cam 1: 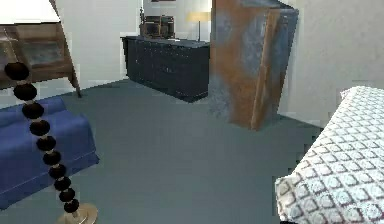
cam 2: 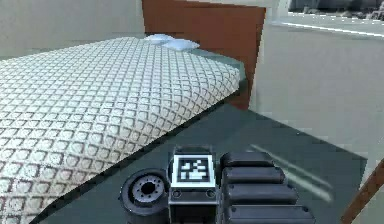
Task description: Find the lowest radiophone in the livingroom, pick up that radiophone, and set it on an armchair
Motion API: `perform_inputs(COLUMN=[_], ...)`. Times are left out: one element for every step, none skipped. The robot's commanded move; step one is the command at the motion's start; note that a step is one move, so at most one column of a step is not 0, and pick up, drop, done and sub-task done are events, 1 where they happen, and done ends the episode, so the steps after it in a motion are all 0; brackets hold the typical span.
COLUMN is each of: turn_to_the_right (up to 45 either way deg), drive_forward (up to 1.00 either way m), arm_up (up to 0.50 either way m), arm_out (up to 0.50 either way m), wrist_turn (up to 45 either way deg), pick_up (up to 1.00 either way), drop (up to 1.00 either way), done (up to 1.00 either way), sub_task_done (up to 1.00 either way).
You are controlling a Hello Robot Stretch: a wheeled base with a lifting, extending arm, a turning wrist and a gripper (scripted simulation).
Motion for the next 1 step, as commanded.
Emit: perform_inputs(turn_to_the_right=[0.0], drive_forward=[1.00], arm_up=[0.00], arm_out=[0.00], wrist_turn=[0.0], pick_up=[0.00], drop=[0.00], done=[0.00], sub_task_done=[0.00])
